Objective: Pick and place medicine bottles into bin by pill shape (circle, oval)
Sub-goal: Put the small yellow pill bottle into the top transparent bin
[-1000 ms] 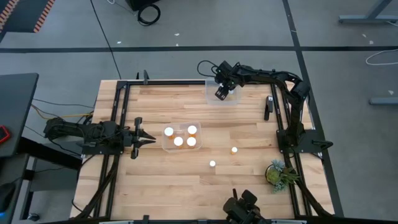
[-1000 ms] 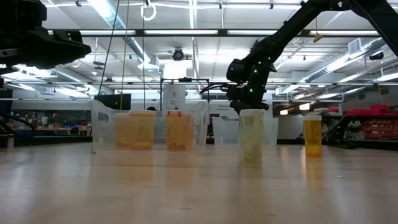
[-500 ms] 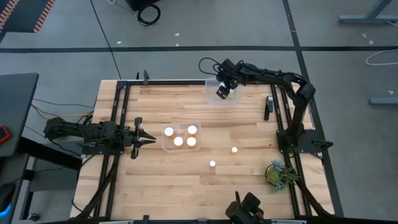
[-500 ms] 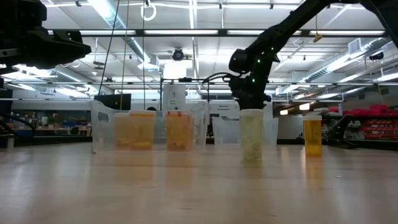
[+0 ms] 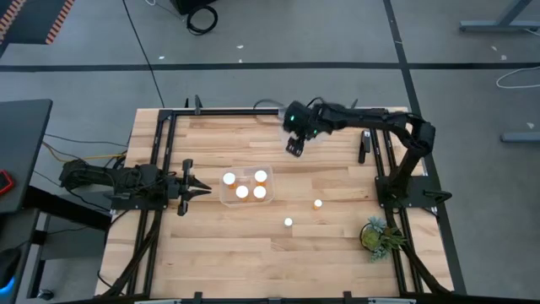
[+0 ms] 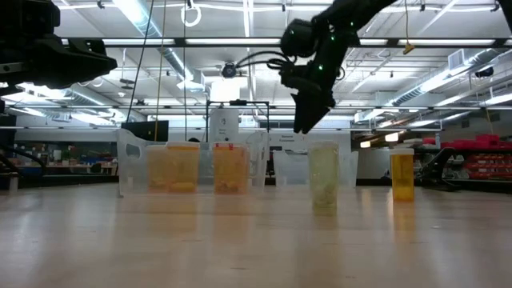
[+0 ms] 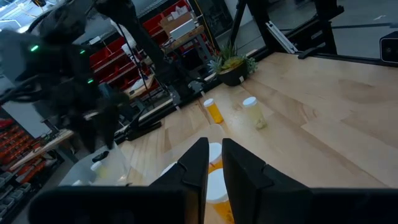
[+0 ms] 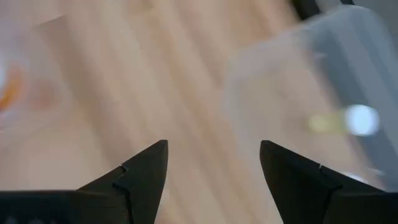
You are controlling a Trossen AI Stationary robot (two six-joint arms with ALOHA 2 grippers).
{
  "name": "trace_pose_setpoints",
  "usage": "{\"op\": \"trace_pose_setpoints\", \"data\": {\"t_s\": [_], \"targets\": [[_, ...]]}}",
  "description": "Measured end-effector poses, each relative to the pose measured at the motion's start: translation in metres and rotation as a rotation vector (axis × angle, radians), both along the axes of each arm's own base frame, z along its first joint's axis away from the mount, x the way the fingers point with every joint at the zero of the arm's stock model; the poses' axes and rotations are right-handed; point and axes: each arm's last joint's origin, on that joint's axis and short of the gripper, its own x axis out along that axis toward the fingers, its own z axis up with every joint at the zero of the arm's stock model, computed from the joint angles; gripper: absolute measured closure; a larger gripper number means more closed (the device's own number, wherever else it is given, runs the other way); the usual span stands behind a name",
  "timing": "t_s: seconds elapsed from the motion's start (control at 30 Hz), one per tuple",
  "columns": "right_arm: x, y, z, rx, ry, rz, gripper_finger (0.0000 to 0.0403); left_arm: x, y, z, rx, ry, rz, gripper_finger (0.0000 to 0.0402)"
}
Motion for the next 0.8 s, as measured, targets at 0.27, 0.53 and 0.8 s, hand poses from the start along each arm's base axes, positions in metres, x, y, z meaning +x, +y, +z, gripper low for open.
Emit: {"op": "trace_pose_setpoints", "data": {"t_s": [0.27, 0.53, 0.8], "targets": [[0.023, 0.077, -0.005, -0.049, 0.027, 0.156, 0.0142, 0.0, 0.0, 0.0, 0.0, -0.001, 0.0, 0.034], [0.03, 0.132, -0.011, -0.022, 0.02, 0.218, 0.0142, 0.0, 0.0, 0.0, 0.0, 0.0, 0.0, 0.0351], [0.036, 0.184, -0.021, -0.035, 0.0, 0.323, 0.0142, 0.0, 0.0, 0.0, 0.0, 0.002, 0.0, 0.0343]]}}
